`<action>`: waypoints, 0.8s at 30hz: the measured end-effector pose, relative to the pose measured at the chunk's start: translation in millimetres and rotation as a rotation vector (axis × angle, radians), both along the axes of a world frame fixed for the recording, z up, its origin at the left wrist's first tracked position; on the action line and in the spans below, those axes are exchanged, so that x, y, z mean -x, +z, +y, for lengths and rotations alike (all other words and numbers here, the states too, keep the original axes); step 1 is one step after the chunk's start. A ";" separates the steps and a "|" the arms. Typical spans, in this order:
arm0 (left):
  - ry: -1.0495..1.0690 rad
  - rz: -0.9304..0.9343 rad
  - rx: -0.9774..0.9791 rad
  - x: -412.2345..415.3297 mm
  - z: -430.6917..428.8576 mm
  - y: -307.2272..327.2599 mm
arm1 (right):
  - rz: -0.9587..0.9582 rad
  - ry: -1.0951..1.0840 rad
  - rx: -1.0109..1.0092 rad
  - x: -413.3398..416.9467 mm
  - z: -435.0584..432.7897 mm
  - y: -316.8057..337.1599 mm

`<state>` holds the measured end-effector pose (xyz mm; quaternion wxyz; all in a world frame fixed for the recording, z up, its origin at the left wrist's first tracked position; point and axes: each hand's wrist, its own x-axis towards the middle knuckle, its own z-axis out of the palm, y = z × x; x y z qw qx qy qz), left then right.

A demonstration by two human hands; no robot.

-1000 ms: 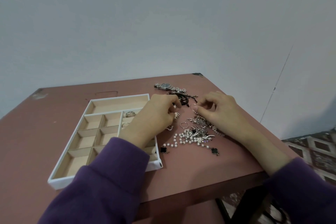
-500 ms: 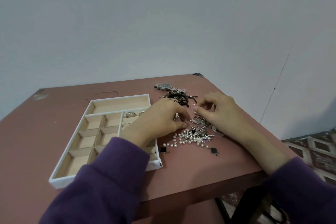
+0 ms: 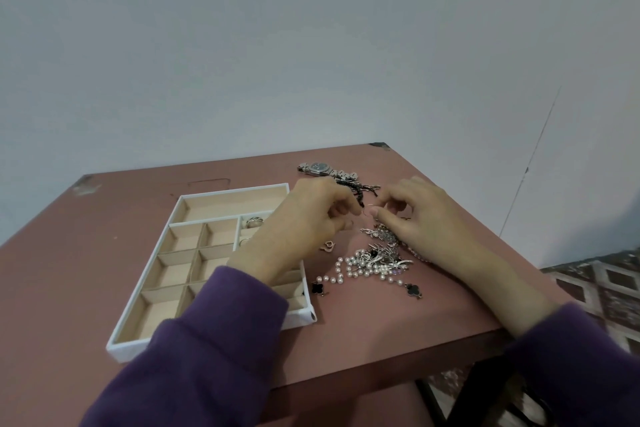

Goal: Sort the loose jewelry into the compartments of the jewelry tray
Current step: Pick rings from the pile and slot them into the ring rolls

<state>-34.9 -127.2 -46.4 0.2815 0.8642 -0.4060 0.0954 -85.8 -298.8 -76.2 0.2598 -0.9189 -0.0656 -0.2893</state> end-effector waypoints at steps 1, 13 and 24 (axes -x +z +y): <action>0.008 -0.003 0.033 2.5 5.7 4.2 | -0.010 0.002 -0.004 0.9 1.2 1.2; 0.176 0.006 0.157 38.2 109.8 1.8 | 0.040 0.373 -0.179 8.1 79.5 13.9; 0.196 0.171 0.225 30.7 99.6 -7.2 | 0.026 0.434 0.017 2.5 85.0 5.3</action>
